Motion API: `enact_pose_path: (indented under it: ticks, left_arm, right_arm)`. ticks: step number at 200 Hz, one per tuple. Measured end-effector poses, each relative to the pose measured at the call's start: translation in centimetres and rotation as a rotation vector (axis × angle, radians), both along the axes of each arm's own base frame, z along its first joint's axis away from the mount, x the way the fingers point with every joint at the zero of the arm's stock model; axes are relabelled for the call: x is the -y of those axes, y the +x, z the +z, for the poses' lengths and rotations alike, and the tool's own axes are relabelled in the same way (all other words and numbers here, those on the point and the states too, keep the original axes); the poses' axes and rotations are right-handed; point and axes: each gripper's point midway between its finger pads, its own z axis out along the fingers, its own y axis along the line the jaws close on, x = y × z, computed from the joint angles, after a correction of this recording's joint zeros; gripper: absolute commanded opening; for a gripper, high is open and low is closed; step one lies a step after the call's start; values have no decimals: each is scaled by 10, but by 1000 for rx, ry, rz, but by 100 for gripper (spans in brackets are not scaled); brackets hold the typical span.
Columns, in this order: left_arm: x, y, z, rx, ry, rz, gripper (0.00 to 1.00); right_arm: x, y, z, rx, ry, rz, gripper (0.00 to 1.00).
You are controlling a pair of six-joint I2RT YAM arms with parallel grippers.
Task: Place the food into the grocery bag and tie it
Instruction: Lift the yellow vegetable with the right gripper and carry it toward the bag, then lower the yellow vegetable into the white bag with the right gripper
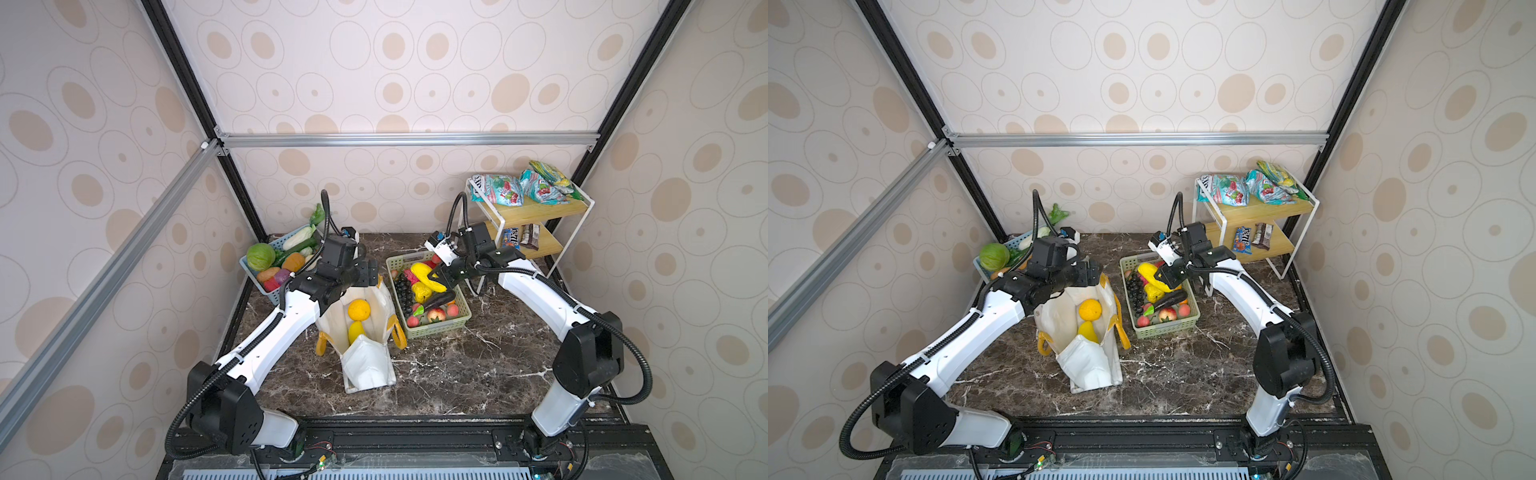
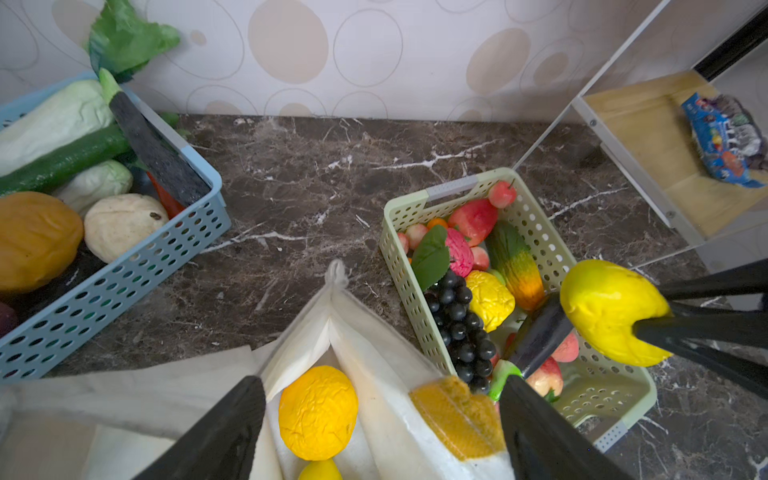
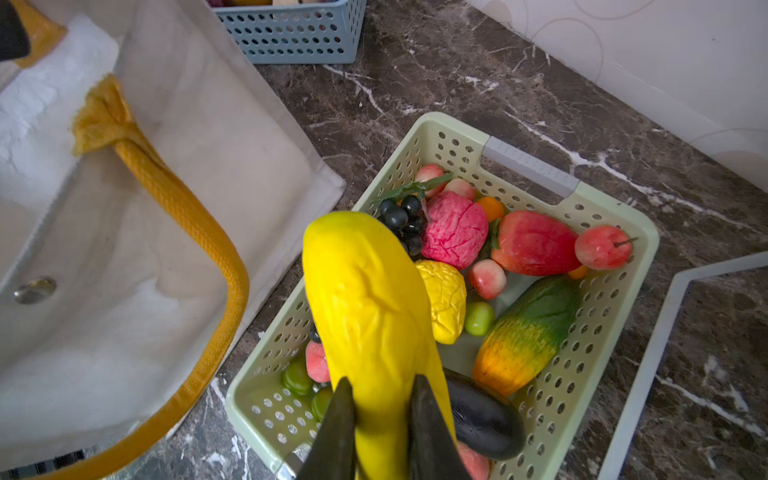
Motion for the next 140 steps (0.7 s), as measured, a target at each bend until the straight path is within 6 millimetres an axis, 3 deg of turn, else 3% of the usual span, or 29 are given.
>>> enact_pose_path:
  ticks: [25, 74, 140]
  left_arm:
    - [-2, 8, 11, 15, 10, 24, 89]
    - [-21, 25, 27, 30, 48, 108, 89]
    - [-65, 35, 29, 23, 67, 220, 90]
  right_arm:
    - [-8, -4, 22, 29, 51, -59, 16]
    - [-49, -33, 74, 134, 143, -72, 16]
    - [-106, -75, 90, 173, 190, -3, 16]
